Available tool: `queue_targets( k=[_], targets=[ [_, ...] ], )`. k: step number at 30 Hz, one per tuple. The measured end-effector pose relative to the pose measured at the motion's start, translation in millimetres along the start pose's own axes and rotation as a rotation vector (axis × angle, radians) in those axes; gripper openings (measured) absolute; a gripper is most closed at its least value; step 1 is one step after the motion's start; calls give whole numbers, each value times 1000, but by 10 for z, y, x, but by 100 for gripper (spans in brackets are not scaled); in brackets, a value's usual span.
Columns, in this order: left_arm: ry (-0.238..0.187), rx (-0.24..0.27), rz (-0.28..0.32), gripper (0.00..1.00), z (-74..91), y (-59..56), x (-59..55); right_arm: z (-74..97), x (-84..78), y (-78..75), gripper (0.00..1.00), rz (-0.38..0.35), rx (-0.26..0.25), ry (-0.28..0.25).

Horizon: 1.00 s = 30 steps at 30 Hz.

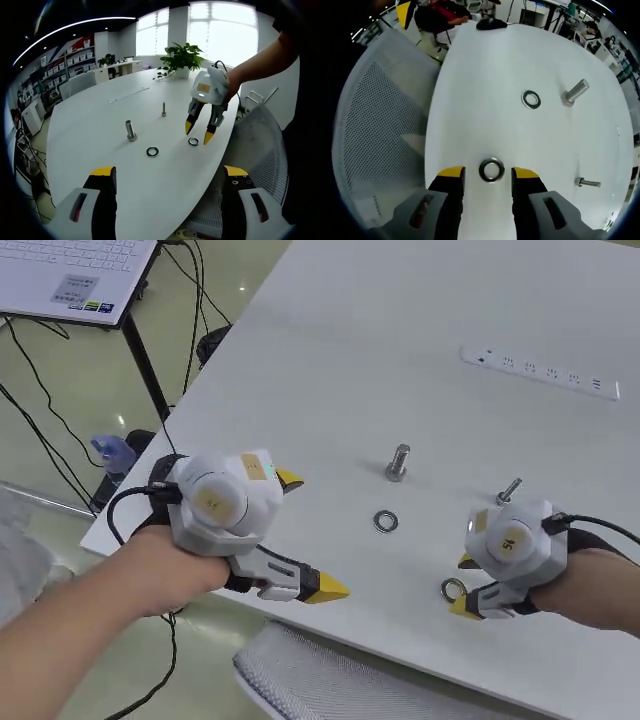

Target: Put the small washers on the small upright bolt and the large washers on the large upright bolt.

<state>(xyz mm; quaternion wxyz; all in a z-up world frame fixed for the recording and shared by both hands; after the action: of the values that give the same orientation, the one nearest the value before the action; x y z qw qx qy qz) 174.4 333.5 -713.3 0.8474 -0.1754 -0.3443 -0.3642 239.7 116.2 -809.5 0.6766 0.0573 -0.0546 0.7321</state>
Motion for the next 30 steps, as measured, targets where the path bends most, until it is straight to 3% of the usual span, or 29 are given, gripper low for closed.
queue_targets(
  k=[13, 30],
  targets=[
    [0, -9, 9, 85, -1, -5, 5, -122, -60, 0, 36, 6, 0, 12],
    [-16, -19, 25, 82, -8, -41, -20, -118, -49, -26, 31, 0, -5, 13]
  ],
)
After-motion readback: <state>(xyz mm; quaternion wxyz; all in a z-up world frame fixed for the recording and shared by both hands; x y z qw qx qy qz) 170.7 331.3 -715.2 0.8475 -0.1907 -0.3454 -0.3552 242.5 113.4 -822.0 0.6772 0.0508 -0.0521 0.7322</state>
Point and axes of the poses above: the centre of the closed fingertips' face, and the gripper's own axes: z roughly backward along the fingers, y roughly to its left, x roughly out of its top, the point moved 6 cm from there along z, roughly backward along the fingers, and after that the axes turned 8 degrees about y, right-handed, at the moved point
